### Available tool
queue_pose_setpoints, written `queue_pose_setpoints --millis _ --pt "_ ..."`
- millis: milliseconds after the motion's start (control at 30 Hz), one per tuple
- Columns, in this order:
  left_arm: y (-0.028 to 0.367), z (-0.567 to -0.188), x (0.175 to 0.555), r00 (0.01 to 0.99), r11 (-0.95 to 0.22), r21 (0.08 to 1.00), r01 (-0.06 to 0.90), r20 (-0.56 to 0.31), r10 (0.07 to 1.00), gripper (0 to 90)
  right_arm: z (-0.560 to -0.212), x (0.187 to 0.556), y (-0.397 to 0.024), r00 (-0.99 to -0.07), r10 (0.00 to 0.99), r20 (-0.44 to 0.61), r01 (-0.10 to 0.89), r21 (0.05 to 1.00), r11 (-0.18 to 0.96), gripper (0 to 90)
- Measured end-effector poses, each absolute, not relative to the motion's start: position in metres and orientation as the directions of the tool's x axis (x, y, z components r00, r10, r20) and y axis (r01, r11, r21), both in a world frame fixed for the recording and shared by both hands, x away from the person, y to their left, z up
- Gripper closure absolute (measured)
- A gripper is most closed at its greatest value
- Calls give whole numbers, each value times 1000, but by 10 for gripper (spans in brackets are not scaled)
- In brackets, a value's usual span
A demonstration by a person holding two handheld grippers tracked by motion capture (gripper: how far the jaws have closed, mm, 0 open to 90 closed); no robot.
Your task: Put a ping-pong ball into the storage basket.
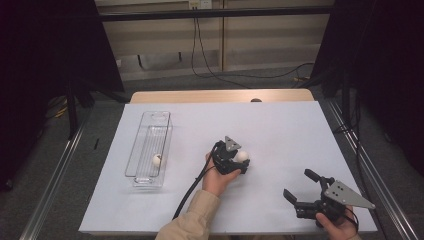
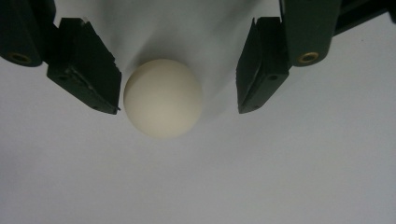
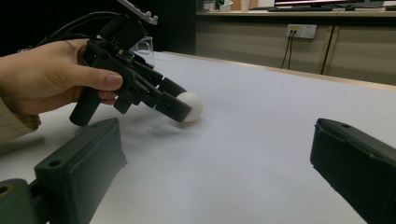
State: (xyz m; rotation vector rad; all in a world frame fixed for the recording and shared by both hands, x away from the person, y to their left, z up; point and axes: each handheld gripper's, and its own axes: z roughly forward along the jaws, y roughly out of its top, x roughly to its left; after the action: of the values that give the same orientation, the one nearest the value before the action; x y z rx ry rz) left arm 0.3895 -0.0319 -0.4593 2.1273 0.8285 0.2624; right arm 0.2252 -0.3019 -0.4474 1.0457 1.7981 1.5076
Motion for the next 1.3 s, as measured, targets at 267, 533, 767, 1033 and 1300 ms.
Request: queue_pose_setpoints --millis 267,533,767,1033,1300 --pt "-35 -460 391 775 -465 759 456 -82 627 363 -447 225 -302 -535 843 60 205 977 60 19" --pt "-37 -461 391 778 -466 757 458 -89 621 403 -447 225 -302 -535 843 61 207 976 61 19" --pt "-37 -462 393 775 -452 757 472 -112 622 435 -447 225 -302 -536 842 59 206 976 63 19" --pt "-37 -463 393 779 -457 754 472 -115 616 488 -447 225 -303 -535 843 59 207 976 63 19" --pt "-35 -459 392 775 -451 756 474 -115 621 509 -447 225 -303 -534 844 58 205 977 62 19"
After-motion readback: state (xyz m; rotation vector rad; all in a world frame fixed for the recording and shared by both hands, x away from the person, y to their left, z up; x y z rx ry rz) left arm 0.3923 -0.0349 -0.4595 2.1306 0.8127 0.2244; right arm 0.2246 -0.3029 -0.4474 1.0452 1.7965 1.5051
